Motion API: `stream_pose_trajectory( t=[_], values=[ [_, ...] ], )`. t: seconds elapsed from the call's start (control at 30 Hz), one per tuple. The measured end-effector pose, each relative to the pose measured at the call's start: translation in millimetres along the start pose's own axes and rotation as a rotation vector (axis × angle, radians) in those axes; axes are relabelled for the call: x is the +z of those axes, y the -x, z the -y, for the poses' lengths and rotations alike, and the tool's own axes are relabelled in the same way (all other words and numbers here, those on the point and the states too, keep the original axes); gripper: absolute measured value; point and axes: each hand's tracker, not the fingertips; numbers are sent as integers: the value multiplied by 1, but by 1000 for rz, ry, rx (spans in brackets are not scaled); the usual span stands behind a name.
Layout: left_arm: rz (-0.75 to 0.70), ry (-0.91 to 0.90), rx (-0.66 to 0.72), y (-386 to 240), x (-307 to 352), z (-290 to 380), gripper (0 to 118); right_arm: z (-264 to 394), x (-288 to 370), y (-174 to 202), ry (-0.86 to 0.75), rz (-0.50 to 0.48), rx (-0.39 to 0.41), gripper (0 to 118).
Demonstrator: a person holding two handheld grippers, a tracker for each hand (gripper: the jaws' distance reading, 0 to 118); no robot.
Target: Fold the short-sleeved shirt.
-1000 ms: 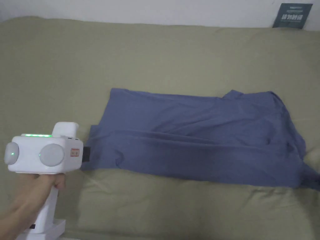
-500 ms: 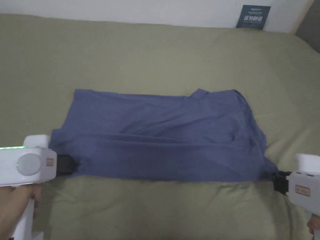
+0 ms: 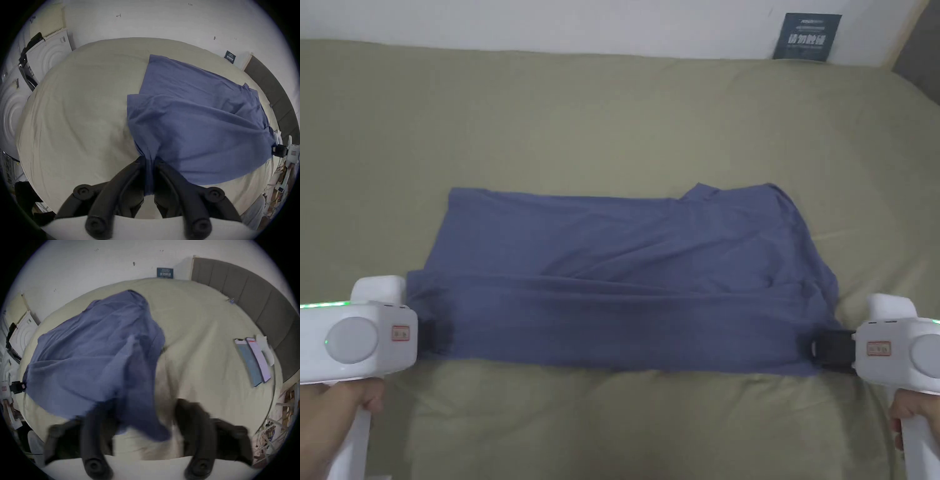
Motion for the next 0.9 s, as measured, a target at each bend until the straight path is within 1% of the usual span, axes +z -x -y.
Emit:
stream_pose_trajectory(
  t=[0.03, 0.07, 0.1, 0.13, 0.17, 0.23, 0.37, 0.5, 0.73, 0.9],
  values=[
    [-3, -1, -7, -1, 1, 1, 11, 1, 1, 4, -7, -33, -8, 41],
    [-5, 0, -15, 1, 1, -1, 11, 1, 5, 8, -25, -25, 3, 22],
    [-14, -1, -30, 0, 2, -1, 11, 2, 8, 14, -43, -17, 27, 20],
    [-25, -7, -43, -1, 4, -1, 11, 2, 12, 18, -58, 28, 63, 18],
    [-32, -12, -52, -2, 6, -1, 10, 3, 15, 20, -62, 13, 81, 16],
    [-53, -36, -72, -2, 12, 1, 10, 6, 22, 19, -64, 24, 83, 16],
    [-46, -44, -85, 1, 26, 8, 9, 16, 40, 8, -79, 7, 39, 15],
    [-23, -43, -60, 8, 42, 25, 9, 37, 61, 3, -81, -1, 25, 15],
    [-16, -25, -42, 20, 74, 75, 9, 89, 95, 3, -67, -16, 33, 16],
    [-6, 8, -27, 25, 86, 99, 9, 109, 107, 0, -56, -15, 48, 16]
  ],
)
